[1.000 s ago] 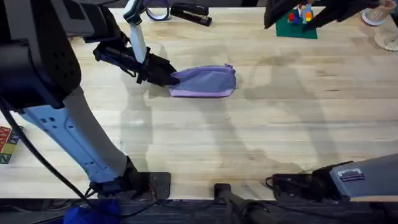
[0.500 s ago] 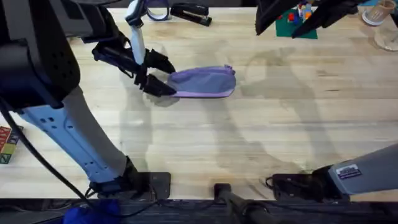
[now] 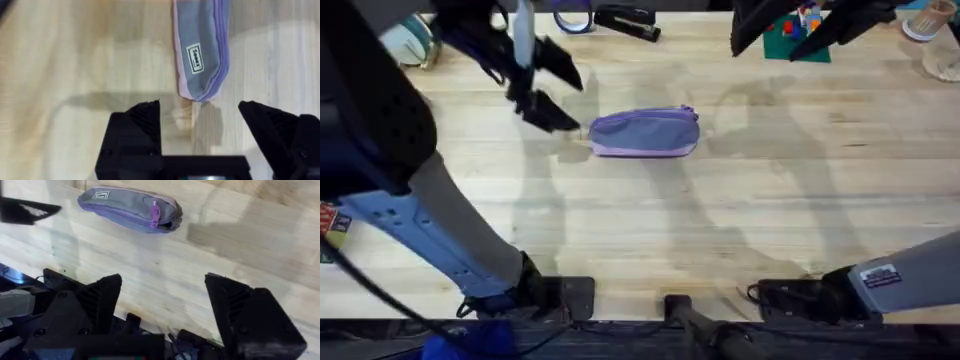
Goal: Unzip the bag, pick up the pens from the table one at a time and place them inside, then zip the bag closed.
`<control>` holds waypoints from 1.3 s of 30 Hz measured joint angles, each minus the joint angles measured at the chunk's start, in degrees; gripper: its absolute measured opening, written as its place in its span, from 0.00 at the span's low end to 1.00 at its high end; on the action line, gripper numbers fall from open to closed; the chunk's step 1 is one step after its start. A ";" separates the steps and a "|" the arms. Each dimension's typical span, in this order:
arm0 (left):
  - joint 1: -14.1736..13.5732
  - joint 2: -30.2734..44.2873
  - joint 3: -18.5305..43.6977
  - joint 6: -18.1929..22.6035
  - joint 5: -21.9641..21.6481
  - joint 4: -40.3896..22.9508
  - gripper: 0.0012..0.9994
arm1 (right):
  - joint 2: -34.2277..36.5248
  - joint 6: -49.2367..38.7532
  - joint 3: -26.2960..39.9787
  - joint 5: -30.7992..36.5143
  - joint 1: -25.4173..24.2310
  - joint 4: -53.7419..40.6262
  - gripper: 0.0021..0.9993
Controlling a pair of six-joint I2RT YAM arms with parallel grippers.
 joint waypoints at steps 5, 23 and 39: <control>-0.17 -1.76 8.20 -0.04 -1.38 -6.39 0.99 | 0.00 -0.28 0.00 0.01 0.00 0.06 1.00; -14.59 -1.85 14.09 -15.29 -7.66 -8.72 1.00 | 0.00 -1.30 0.00 0.01 0.00 0.83 1.00; -23.78 -1.85 14.09 -30.94 -9.10 -0.36 0.96 | 0.00 -1.79 0.00 0.01 0.00 0.83 1.00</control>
